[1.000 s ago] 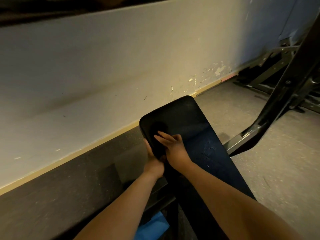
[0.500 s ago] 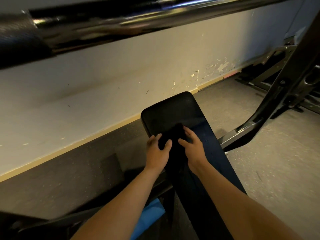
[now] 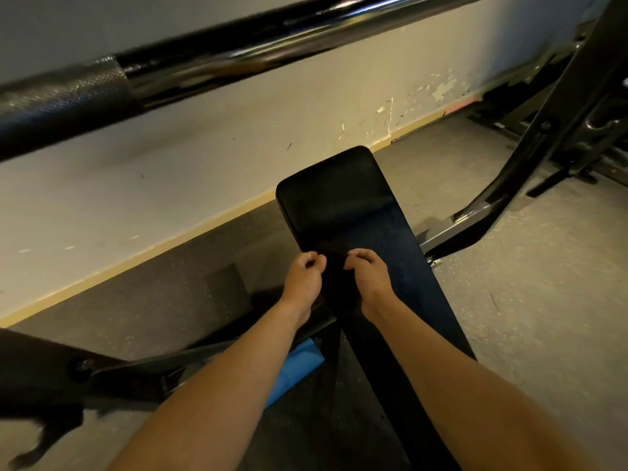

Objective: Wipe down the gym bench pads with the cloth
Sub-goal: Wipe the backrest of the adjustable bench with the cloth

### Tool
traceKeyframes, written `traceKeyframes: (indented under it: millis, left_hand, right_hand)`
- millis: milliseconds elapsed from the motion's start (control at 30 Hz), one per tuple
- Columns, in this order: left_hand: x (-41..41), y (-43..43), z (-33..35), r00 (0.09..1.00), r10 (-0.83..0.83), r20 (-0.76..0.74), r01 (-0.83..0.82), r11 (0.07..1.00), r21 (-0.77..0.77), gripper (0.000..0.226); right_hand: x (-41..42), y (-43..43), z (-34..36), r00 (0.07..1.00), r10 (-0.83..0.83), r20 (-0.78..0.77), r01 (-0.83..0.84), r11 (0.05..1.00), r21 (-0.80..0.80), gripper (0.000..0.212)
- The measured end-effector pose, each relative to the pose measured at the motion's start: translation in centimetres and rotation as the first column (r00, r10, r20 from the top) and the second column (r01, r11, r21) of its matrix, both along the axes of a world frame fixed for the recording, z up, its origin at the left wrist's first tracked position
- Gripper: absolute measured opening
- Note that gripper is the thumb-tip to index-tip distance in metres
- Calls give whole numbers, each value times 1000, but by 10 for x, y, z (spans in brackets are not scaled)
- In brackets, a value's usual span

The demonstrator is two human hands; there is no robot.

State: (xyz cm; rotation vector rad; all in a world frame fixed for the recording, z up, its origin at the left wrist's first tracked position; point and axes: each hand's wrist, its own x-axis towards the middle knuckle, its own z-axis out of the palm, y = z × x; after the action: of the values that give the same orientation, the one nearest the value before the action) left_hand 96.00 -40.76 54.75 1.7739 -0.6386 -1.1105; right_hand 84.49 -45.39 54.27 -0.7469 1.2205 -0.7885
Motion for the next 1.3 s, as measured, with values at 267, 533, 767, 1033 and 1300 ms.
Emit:
traceKeyframes:
  millis: [267, 533, 767, 1033, 1300]
  left_hand:
    - [-16, 21, 37, 994, -77, -76, 75, 997, -26, 22]
    - [-5, 38, 67, 952, -145, -269, 134, 989, -59, 30]
    - [4, 37, 73, 943, -280, -179, 280, 960, -23, 29]
    - [-5, -9, 60, 893, -336, 301, 343, 939, 31, 29]
    - [-32, -77, 31, 947, -209, 244, 205, 978, 42, 32]
  right_hand:
    - [-19, 9, 37, 994, 106, -15, -107, 994, -39, 18]
    - [-22, 18, 62, 976, 172, -132, -197, 956, -218, 28]
    - [-16, 16, 78, 999, 43, 10, -40, 977, -207, 18]
    - [-38, -11, 63, 996, -41, -84, 13, 949, -314, 22]
    - [-31, -53, 15, 983, 172, -65, -183, 874, -450, 57]
